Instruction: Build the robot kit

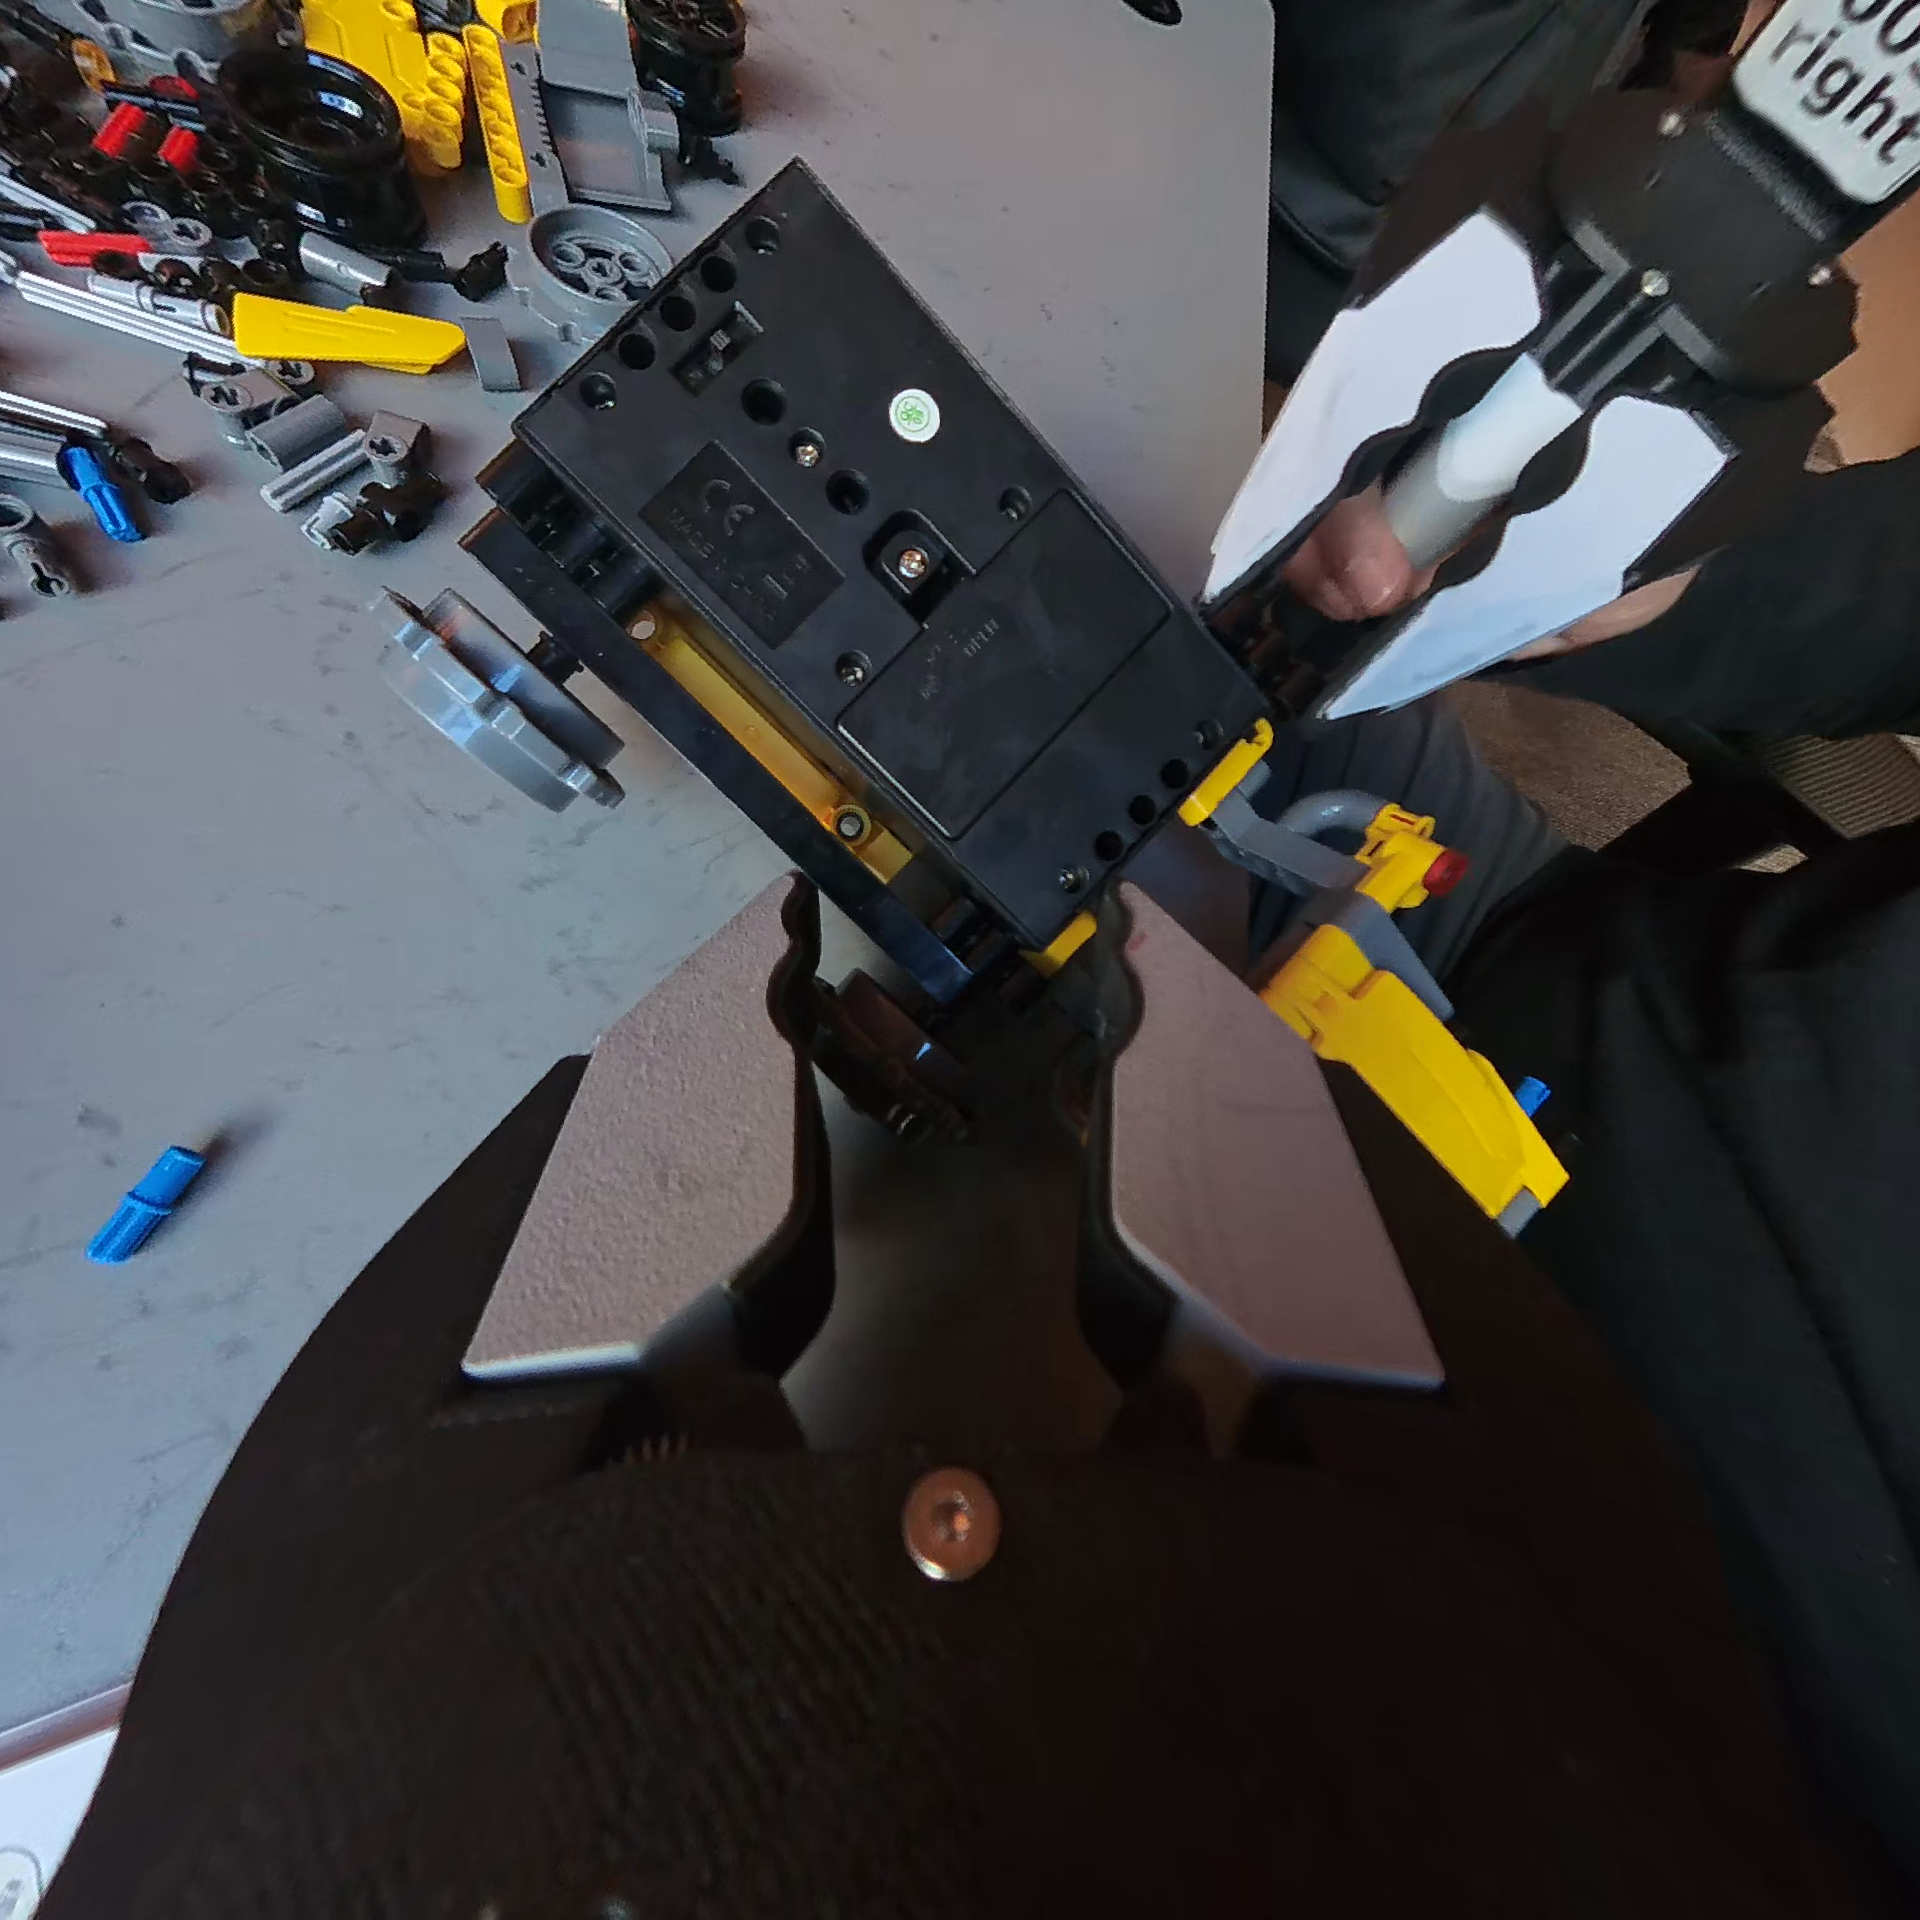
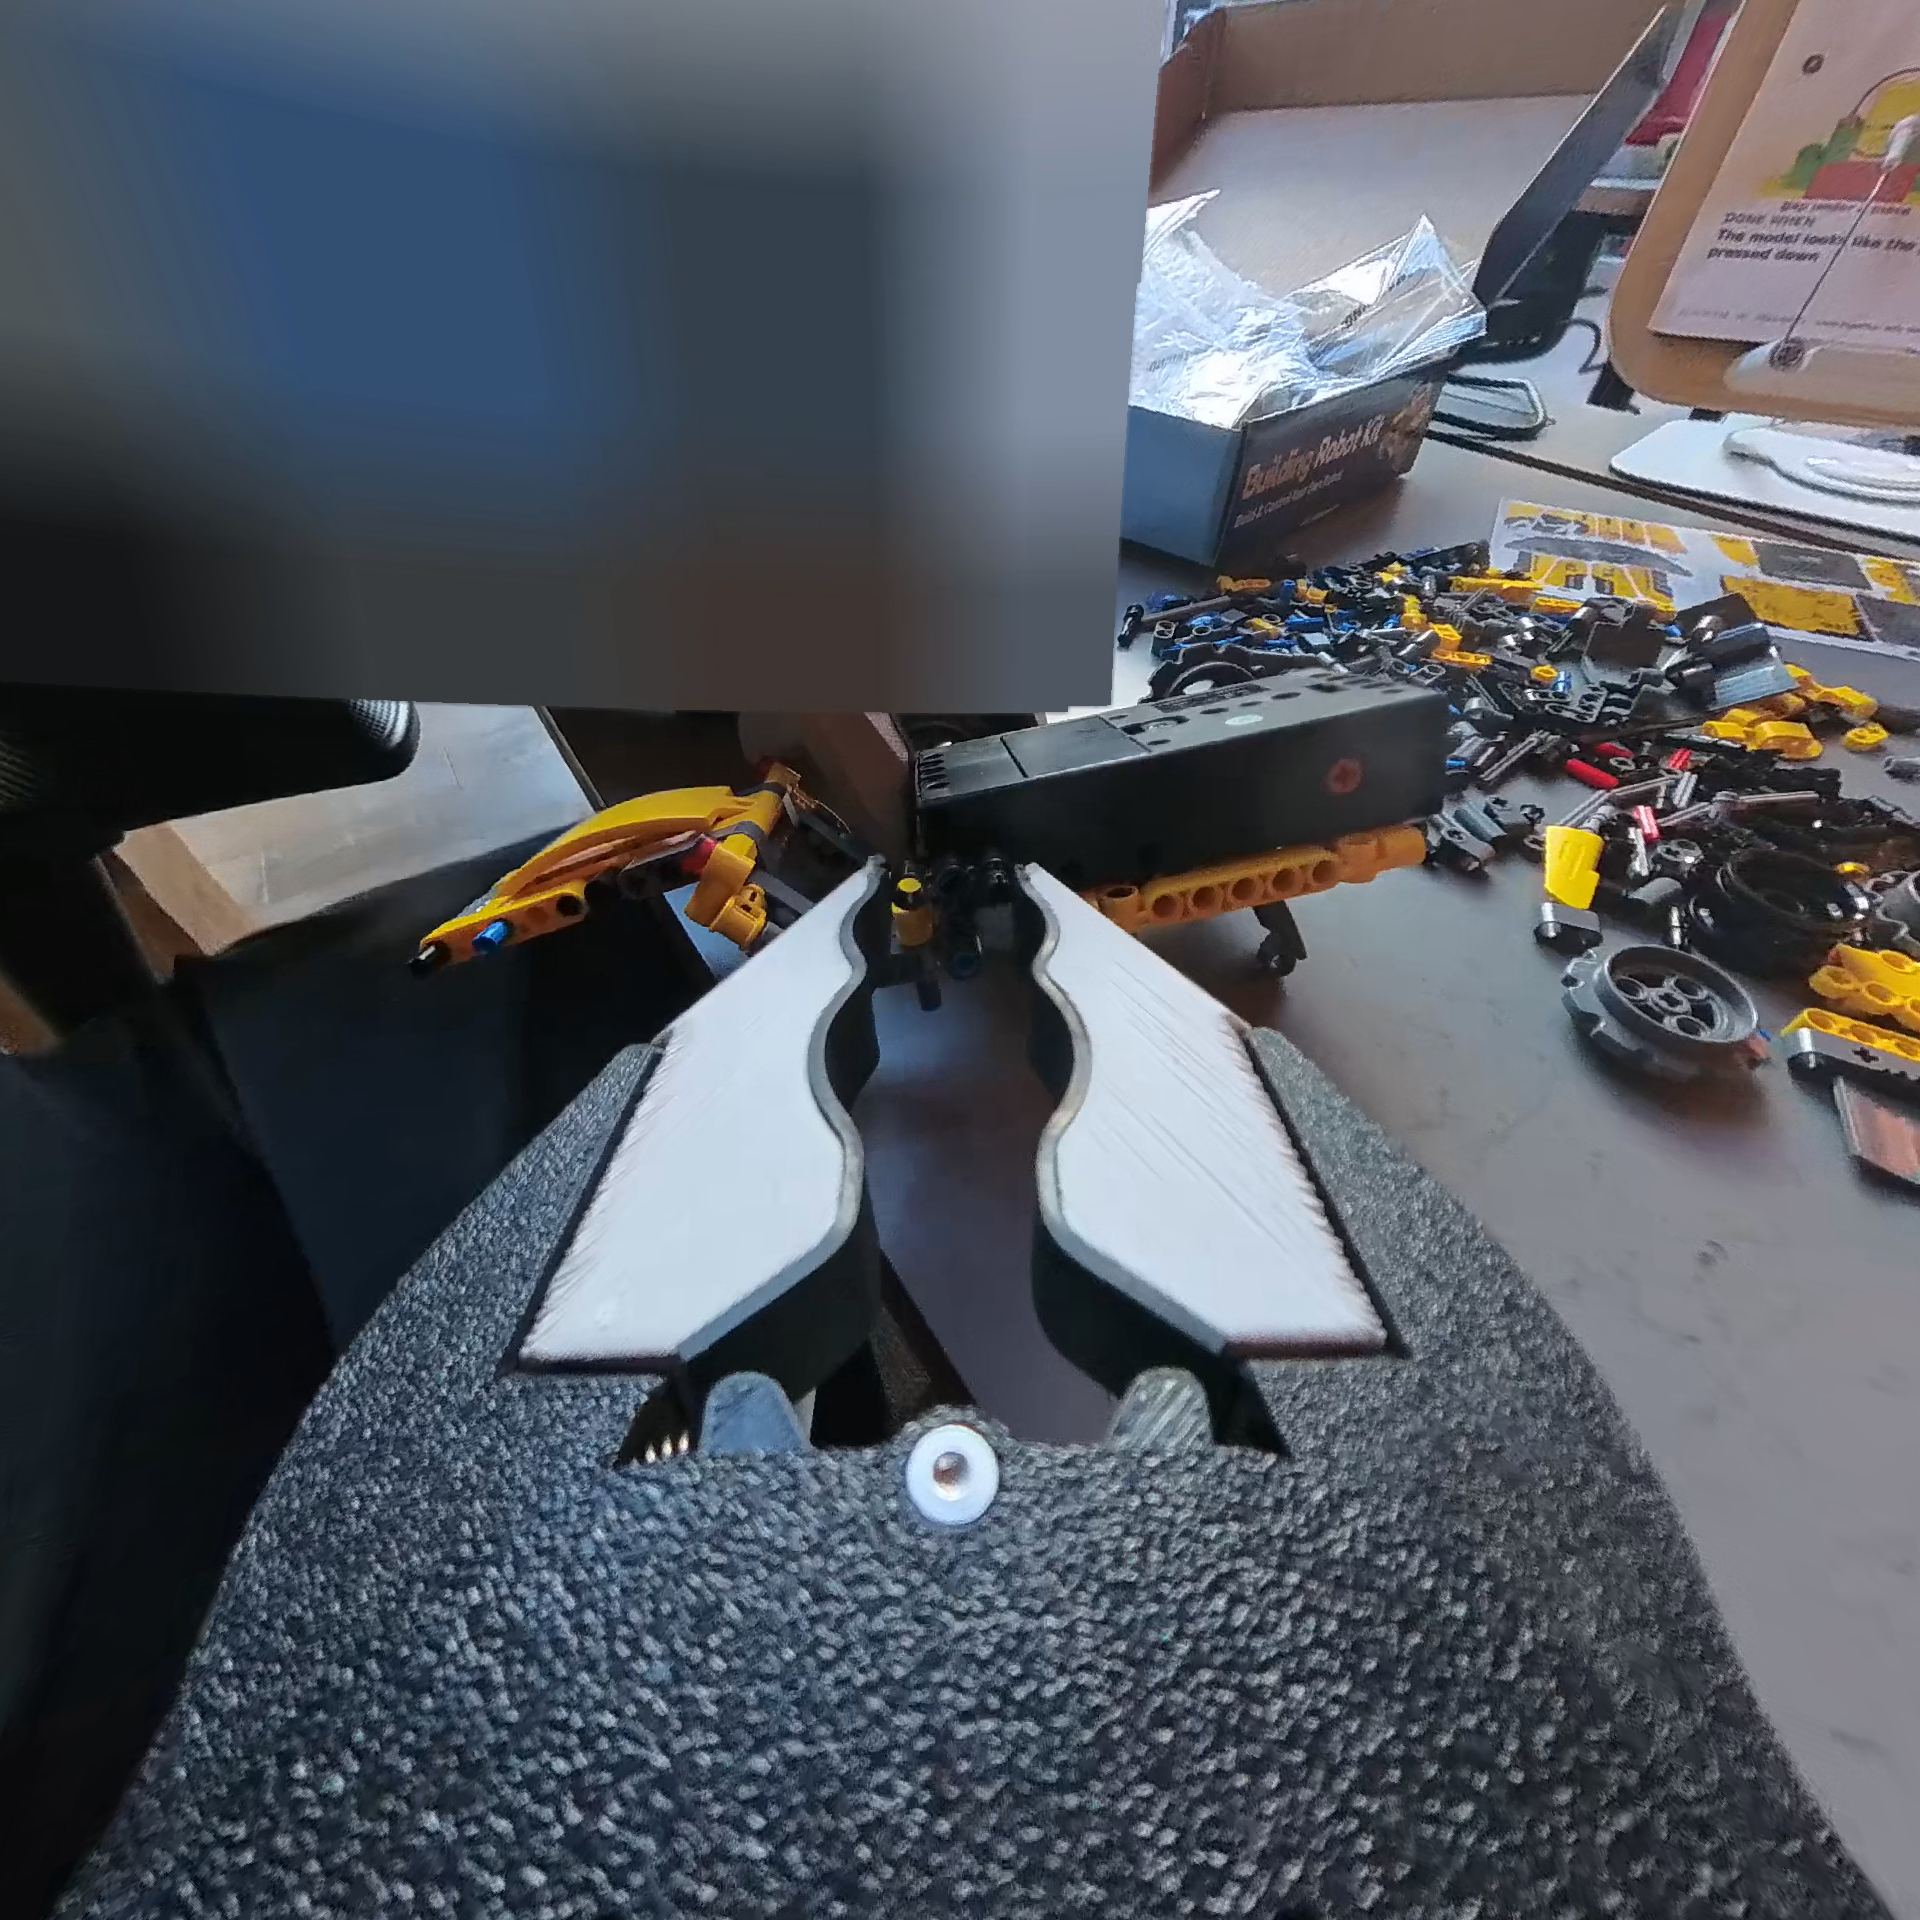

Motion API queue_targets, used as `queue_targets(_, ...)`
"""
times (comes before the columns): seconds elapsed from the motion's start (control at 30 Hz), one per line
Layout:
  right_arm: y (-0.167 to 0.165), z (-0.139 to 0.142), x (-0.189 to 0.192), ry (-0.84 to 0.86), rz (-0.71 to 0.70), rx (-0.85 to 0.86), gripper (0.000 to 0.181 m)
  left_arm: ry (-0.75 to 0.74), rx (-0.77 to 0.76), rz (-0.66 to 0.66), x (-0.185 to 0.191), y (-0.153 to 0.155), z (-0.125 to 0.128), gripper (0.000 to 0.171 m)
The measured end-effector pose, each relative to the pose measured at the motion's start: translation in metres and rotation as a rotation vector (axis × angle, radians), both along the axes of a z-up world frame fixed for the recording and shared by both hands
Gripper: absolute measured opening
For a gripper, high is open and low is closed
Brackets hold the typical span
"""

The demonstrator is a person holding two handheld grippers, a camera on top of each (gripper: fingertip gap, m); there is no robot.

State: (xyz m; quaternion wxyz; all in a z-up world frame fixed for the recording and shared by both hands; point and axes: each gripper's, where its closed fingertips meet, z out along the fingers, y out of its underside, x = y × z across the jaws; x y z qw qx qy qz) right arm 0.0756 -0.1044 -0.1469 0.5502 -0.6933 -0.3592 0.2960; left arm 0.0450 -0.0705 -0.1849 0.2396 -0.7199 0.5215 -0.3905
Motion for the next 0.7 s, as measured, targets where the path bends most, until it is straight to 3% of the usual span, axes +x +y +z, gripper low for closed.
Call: queue_targets(0.7,0.0024,-0.0024,-0.0032,0.024,-0.017,-0.001,0.023,0.019,0.068,0.064,0.0010,0.0025,-0.0003,0.050)
